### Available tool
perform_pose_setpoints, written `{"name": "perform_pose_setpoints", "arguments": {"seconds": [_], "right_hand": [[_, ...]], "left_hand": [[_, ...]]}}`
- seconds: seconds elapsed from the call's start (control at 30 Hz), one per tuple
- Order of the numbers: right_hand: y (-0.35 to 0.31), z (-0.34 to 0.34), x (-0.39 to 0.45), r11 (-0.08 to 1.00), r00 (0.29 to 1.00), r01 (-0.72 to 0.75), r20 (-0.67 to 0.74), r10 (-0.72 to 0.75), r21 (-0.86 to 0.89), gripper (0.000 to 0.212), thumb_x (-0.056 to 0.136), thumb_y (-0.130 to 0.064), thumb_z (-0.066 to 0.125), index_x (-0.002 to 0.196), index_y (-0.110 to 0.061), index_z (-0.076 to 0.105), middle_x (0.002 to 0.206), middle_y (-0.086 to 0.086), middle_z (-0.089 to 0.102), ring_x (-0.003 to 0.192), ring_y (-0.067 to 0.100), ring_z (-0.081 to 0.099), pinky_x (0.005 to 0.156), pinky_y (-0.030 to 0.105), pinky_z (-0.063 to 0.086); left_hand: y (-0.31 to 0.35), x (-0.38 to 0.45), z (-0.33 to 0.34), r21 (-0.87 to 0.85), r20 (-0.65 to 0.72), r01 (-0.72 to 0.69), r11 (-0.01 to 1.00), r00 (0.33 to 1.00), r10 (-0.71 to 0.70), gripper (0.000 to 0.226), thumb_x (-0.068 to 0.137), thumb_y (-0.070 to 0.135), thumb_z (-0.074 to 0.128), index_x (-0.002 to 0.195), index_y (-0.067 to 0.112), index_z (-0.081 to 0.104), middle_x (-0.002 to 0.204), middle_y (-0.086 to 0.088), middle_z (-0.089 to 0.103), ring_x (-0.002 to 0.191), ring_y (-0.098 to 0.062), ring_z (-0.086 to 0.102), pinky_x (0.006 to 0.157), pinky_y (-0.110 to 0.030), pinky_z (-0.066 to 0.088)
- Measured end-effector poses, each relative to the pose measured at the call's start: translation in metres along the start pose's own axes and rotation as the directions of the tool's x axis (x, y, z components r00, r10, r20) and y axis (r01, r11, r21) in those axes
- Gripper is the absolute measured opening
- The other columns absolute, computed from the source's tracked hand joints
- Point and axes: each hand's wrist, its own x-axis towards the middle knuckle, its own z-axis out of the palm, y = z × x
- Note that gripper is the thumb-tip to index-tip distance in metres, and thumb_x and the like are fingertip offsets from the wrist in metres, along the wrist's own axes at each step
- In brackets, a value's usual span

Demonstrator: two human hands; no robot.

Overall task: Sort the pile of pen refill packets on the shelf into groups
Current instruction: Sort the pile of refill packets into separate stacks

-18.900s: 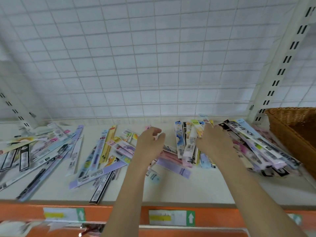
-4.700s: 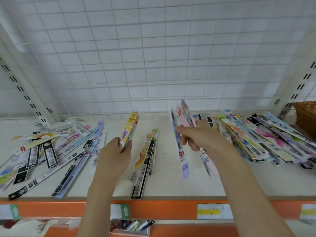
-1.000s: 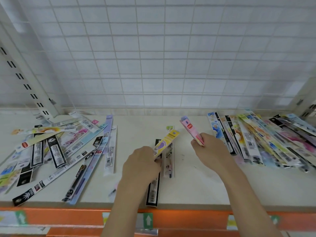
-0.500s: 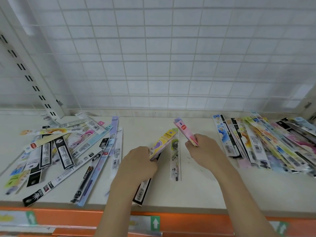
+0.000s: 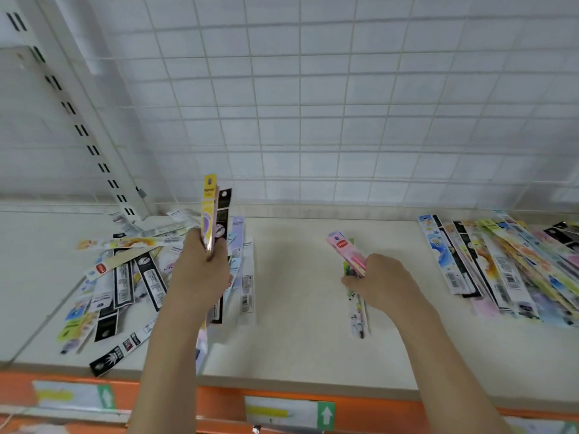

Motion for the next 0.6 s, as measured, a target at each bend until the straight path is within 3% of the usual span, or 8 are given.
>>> {"name": "perform_pose_setpoints", "arguments": {"seconds": [0.13,0.27,0.43,0.53,0.6], "right_hand": [[-0.012,0.002,0.003,0.999,1.0,0.016,-0.011,-0.017,-0.04,0.025,0.092,-0.038,0.05,0.084,-0.014,0.049,0.07,0.001,0.05,0.071,0.027,0.053,0.056,0.027,0.038],[-0.035,0.006,0.002,0.992,0.997,0.074,0.007,-0.075,0.098,0.019,0.091,-0.024,0.044,0.076,-0.013,0.044,0.075,0.005,0.056,0.066,0.024,0.054,0.053,0.028,0.037],[-0.074,0.021,-0.01,0.984,0.992,0.122,0.014,-0.125,0.126,0.018,0.089,-0.024,0.042,0.075,-0.014,0.039,0.065,-0.001,0.042,0.056,0.017,0.04,0.05,0.028,0.028],[-0.094,0.035,-0.015,0.986,0.993,0.114,0.012,-0.117,0.125,0.02,0.088,-0.032,0.049,0.085,-0.013,0.042,0.07,-0.001,0.045,0.063,0.02,0.046,0.054,0.029,0.033],[-0.105,0.044,-0.018,0.987,0.992,0.119,0.032,-0.123,0.106,0.034,0.084,-0.043,0.058,0.076,-0.016,0.039,0.067,-0.002,0.043,0.059,0.018,0.044,0.052,0.029,0.033]], "left_hand": [[-0.007,0.004,-0.015,-0.01,-0.053,-0.046,0.999,0.998,0.045,0.022,0.099,0.023,0.04,0.076,0.025,0.041,0.07,-0.004,0.041,0.069,-0.024,0.046,0.058,-0.031,0.037],[-0.018,0.012,-0.033,0.049,-0.024,-0.058,0.997,0.998,0.059,0.015,0.097,0.024,0.043,0.087,0.014,0.049,0.076,-0.011,0.048,0.069,-0.025,0.048,0.065,-0.036,0.042],[-0.031,0.018,-0.059,0.129,0.001,-0.052,0.99,0.999,0.052,0.024,0.095,0.028,0.048,0.098,0.005,0.055,0.084,-0.025,0.059,0.062,-0.025,0.048,0.062,-0.034,0.043],[-0.039,0.02,-0.077,0.141,0.01,-0.047,0.989,0.999,0.046,0.031,0.092,0.033,0.052,0.079,0.006,0.05,0.062,-0.012,0.047,0.053,-0.02,0.043,0.055,-0.03,0.036],[-0.045,0.022,-0.09,0.165,0.025,-0.041,0.985,0.999,0.037,0.039,0.087,0.041,0.058,0.079,0.004,0.049,0.062,-0.007,0.045,0.056,-0.022,0.045,0.056,-0.031,0.036]]}}
